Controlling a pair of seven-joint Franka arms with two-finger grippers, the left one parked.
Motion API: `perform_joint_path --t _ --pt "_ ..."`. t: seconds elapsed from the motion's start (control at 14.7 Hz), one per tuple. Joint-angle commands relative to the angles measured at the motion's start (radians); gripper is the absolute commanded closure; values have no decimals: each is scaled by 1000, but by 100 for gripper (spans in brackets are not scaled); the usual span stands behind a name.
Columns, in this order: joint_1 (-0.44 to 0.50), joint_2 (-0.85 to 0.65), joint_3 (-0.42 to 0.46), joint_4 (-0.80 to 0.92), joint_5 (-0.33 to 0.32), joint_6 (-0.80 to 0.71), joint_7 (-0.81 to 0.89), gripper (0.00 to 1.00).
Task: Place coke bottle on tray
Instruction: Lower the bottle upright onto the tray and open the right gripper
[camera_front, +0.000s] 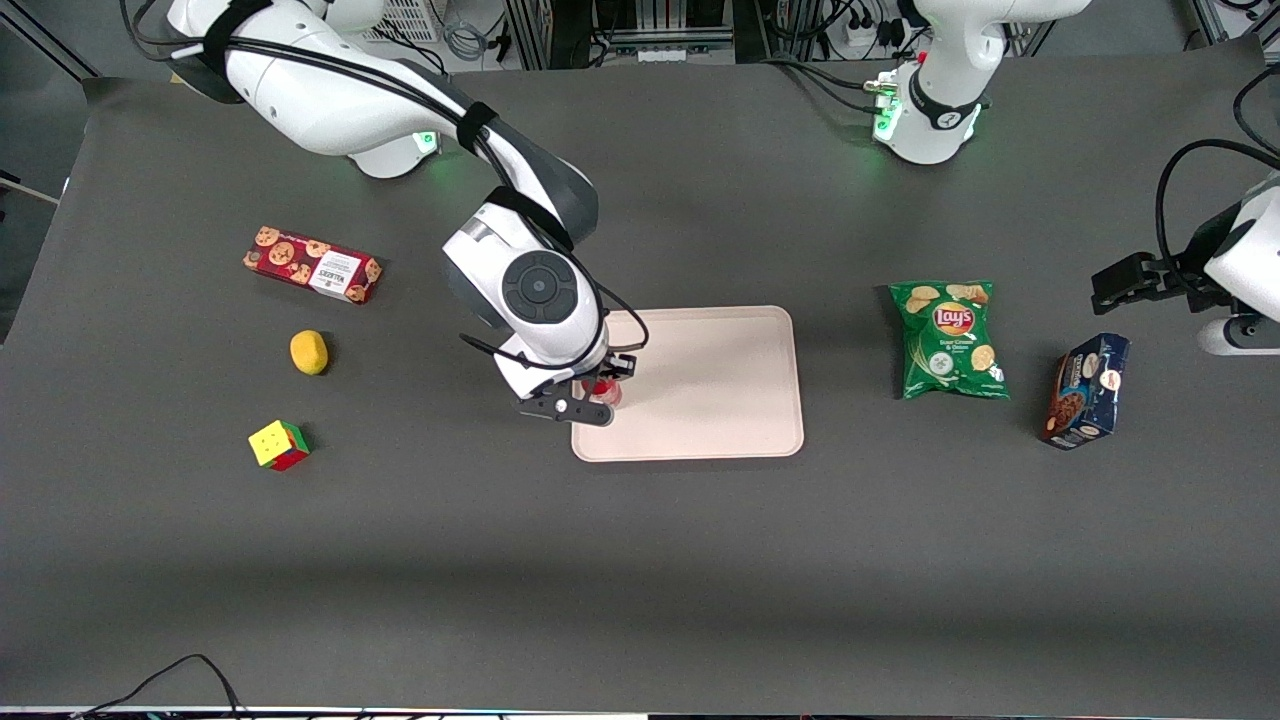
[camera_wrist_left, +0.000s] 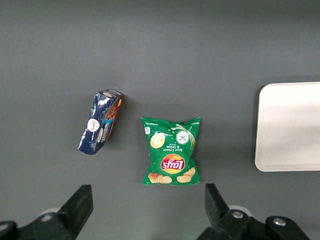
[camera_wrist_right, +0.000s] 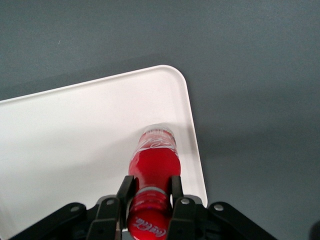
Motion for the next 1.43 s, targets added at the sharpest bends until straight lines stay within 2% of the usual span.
perform_joint_path --t 0.0,0.14,0.27,0.61,0.68,0.75,0.82,0.88,1.16,1.36 --pt "10 5 -3 1 -39 15 48 100" --pt "10 6 -4 -5 -41 18 50 98" --pt "9 6 -4 -28 -47 50 50 80" --pt "9 4 -6 -33 -50 53 50 58" --pt "9 4 -7 -33 -55 55 50 38" --pt "9 4 -6 -35 -67 55 50 32" --pt "9 4 -6 -35 -68 55 50 13" --pt "9 4 -6 -33 -68 55 50 0" --pt "-19 -33 -1 -32 -55 44 37 0" --pt "-97 -141 16 -74 -21 26 -22 0"
